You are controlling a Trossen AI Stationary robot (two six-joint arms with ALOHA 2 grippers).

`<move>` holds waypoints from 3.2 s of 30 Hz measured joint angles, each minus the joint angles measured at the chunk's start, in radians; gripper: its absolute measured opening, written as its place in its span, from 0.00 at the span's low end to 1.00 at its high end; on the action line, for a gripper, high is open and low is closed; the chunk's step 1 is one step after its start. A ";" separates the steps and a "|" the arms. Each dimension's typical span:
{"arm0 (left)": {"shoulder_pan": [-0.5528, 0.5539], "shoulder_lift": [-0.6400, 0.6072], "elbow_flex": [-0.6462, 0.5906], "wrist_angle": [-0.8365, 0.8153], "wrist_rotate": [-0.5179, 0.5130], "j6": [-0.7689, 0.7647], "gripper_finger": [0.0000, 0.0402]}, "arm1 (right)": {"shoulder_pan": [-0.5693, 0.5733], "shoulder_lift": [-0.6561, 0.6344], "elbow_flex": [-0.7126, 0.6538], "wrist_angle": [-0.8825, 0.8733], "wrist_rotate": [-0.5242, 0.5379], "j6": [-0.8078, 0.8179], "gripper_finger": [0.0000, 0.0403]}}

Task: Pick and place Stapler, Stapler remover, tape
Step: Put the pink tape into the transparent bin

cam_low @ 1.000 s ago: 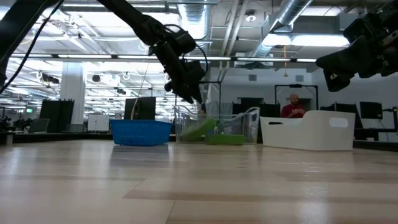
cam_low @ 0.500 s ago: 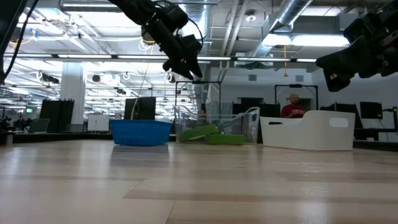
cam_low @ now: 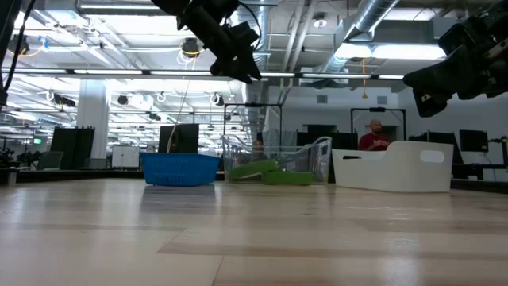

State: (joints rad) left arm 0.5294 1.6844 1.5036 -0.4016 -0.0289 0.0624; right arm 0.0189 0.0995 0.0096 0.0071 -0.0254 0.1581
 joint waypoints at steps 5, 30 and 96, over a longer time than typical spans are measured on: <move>-0.052 0.001 -0.013 0.002 0.000 0.000 0.45 | 0.000 0.000 0.000 0.000 0.000 0.000 0.00; -0.406 -0.361 -0.513 0.059 0.053 0.000 0.10 | 0.000 0.000 0.000 0.000 0.000 0.000 0.00; -0.746 -0.947 -1.491 0.839 0.052 -0.068 0.01 | 0.000 0.000 0.000 0.000 0.000 0.000 0.00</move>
State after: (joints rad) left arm -0.2168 0.7378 0.0131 0.4377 0.0235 -0.0051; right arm 0.0189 0.0994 0.0093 0.0071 -0.0254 0.1581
